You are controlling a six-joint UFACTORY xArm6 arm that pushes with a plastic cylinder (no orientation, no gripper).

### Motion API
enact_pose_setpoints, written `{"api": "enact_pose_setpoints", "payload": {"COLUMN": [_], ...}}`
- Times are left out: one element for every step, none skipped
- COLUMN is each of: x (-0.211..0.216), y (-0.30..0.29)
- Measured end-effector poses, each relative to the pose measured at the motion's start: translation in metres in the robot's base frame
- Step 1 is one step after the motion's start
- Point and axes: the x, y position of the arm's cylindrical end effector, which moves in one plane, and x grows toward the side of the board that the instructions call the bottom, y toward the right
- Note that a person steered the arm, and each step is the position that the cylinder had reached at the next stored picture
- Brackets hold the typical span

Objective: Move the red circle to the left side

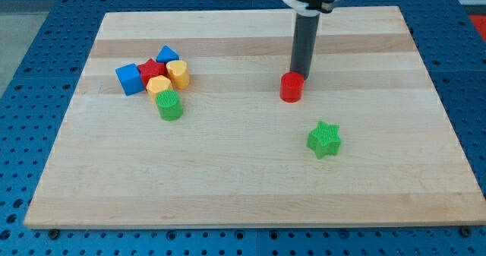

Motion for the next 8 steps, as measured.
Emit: {"api": "enact_pose_setpoints", "payload": {"x": [0.009,0.010,0.018,0.027,0.032,0.032,0.032,0.034], "y": [-0.020,-0.013,0.035,0.031,0.027,0.027,0.019,0.001]}}
